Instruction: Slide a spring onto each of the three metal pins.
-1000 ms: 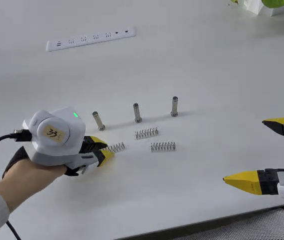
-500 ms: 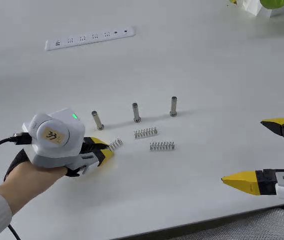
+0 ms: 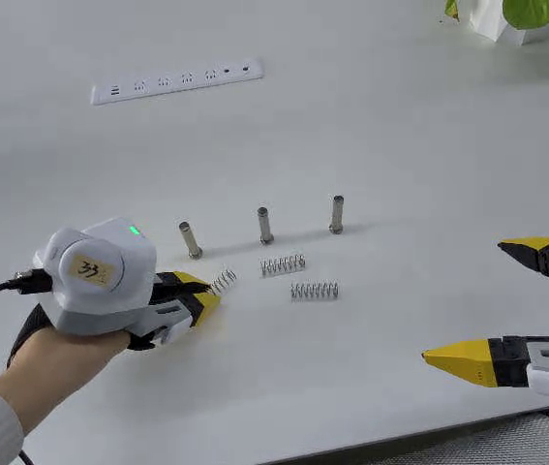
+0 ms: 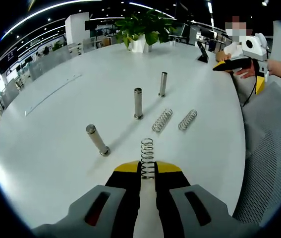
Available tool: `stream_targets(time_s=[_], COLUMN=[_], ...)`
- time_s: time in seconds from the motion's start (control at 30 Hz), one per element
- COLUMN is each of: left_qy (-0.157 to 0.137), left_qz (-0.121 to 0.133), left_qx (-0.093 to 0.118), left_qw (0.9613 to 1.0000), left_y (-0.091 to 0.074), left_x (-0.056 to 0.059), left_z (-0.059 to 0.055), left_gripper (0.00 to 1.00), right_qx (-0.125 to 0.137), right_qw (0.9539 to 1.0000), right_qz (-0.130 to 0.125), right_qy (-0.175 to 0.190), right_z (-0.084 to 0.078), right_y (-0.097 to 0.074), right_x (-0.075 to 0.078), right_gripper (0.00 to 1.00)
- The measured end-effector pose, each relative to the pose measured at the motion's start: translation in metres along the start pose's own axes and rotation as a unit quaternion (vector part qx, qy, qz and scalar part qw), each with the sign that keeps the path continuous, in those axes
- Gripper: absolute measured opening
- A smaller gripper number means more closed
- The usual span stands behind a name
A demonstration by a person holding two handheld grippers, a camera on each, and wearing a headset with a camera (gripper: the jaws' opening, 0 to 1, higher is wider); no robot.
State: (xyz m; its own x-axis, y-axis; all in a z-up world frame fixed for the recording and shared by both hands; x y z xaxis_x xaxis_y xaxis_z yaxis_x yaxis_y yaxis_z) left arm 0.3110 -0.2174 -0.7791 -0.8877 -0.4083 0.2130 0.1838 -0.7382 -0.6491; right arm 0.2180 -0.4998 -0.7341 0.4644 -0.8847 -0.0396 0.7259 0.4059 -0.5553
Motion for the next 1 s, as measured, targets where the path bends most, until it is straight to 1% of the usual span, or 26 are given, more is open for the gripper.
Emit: stream_targets(time_s=[0.1, 0.17, 0.27, 0.37, 0.53, 0.63, 0.73, 0.8, 0.83, 0.9, 0.93, 1.0], left_qy=[0.001, 0.005, 0.014, 0.018, 0.025, 0.029, 0.035, 0.039, 0.041, 0.041, 0.042, 0.042], left_qz=[-0.001, -0.004, -0.007, -0.008, -0.012, -0.017, -0.023, -0.028, -0.030, -0.032, -0.034, -0.040], left_qx=[0.017, 0.030, 0.044, 0.054, 0.077, 0.090, 0.110, 0.119, 0.127, 0.134, 0.141, 0.147], left_qw=[0.9999, 0.9995, 0.9989, 0.9984, 0.9966, 0.9953, 0.9930, 0.9917, 0.9906, 0.9896, 0.9885, 0.9874], left_y=[-0.006, -0.009, -0.014, -0.017, -0.019, -0.018, -0.017, -0.016, -0.015, -0.015, -0.014, -0.012], left_x=[0.002, 0.008, 0.016, 0.020, 0.029, 0.036, 0.044, 0.048, 0.051, 0.053, 0.056, 0.059], left_z=[0.008, 0.016, 0.025, 0.034, 0.048, 0.056, 0.066, 0.071, 0.074, 0.078, 0.081, 0.085], left_gripper=[0.07, 0.07, 0.07, 0.07, 0.07, 0.07, 0.07, 0.07, 0.07, 0.07, 0.07, 0.07], right_qx=[0.005, 0.009, 0.017, 0.025, 0.039, 0.052, 0.067, 0.073, 0.078, 0.084, 0.088, 0.093], right_qw=[1.0000, 0.9999, 0.9998, 0.9995, 0.9988, 0.9981, 0.9966, 0.9959, 0.9952, 0.9944, 0.9937, 0.9926], right_qz=[0.003, 0.005, 0.012, 0.017, 0.026, 0.029, 0.035, 0.037, 0.039, 0.041, 0.043, 0.050], right_qy=[0.000, 0.002, 0.008, 0.012, 0.014, 0.019, 0.032, 0.037, 0.043, 0.049, 0.054, 0.061], right_z=[0.004, 0.007, 0.013, 0.019, 0.031, 0.039, 0.049, 0.052, 0.055, 0.058, 0.060, 0.063], right_y=[0.002, 0.004, 0.007, 0.010, 0.014, 0.015, 0.016, 0.017, 0.017, 0.019, 0.020, 0.021], right_x=[-0.002, -0.004, -0.008, -0.012, -0.018, -0.021, -0.024, -0.025, -0.026, -0.027, -0.029, -0.032], right_gripper=[0.98, 0.98, 0.98, 0.98, 0.98, 0.97, 0.97, 0.97, 0.97, 0.97, 0.96, 0.96])
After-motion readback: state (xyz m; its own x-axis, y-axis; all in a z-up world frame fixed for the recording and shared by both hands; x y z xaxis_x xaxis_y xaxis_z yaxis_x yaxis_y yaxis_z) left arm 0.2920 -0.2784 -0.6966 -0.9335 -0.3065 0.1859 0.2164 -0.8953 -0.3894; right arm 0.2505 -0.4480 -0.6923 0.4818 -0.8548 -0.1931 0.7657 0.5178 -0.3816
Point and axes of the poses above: the centre of the closed fingertips' face, and the gripper's own axes: y roughly forward along the fingers, x roughly to its right, z roughly out of its top, the point moved 6 cm from there along -y, roughly backward along the fingers, and after that the axes turned 15 degrees about -z, right-handed, at the moved point
